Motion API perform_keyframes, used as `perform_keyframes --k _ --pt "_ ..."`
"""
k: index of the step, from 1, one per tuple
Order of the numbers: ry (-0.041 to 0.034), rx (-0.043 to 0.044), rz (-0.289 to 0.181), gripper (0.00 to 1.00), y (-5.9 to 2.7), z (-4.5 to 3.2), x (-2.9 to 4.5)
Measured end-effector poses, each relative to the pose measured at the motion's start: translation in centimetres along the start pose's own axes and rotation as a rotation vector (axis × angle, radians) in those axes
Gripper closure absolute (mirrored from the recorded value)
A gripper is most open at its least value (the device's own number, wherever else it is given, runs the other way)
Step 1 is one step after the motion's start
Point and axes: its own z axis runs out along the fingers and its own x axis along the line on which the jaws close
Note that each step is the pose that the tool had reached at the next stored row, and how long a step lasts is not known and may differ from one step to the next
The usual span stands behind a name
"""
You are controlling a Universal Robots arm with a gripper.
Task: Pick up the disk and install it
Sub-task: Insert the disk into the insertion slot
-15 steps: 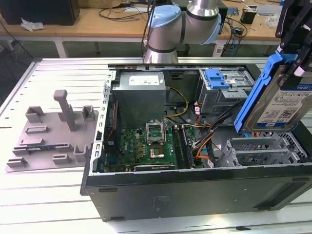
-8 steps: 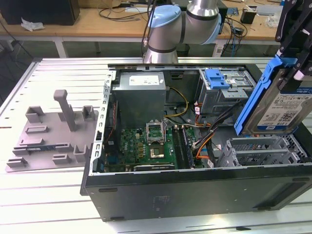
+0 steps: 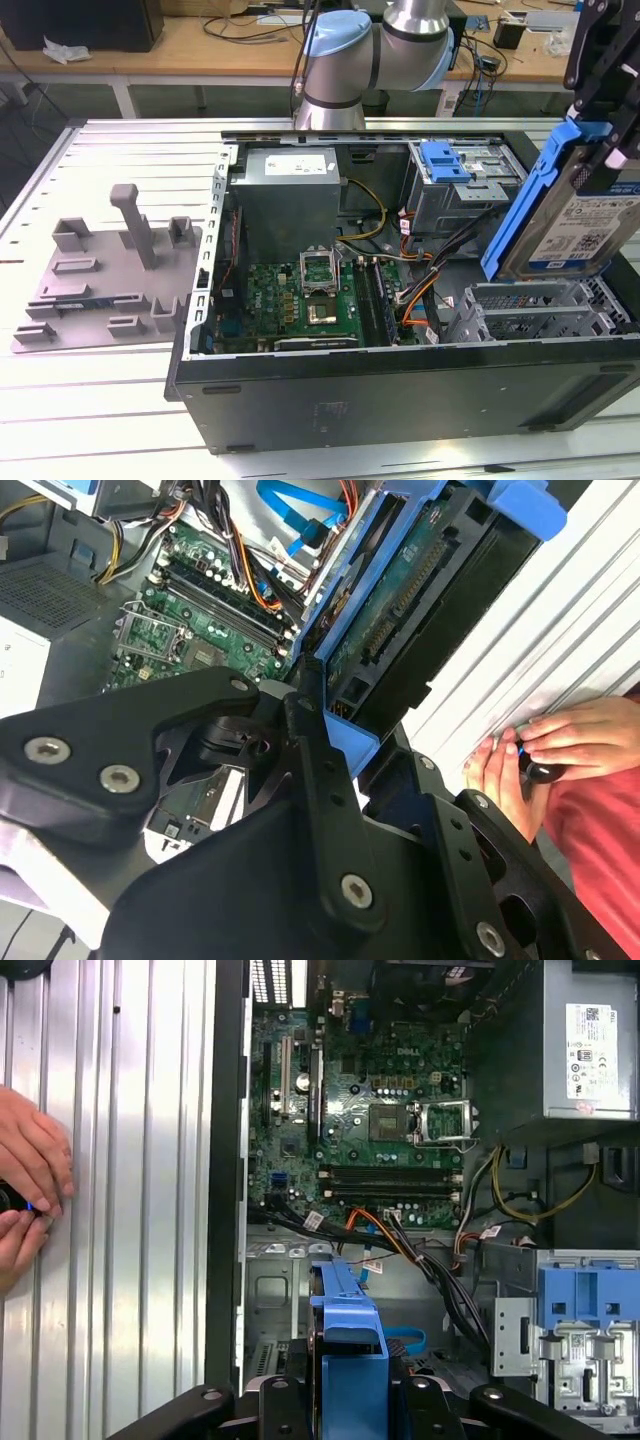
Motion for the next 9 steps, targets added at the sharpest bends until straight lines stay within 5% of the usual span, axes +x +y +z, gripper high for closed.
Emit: perform_keyframes --k 9 --pt "0.0001 0.0002 0.002 0.63 -0.01 0.26 0.1"
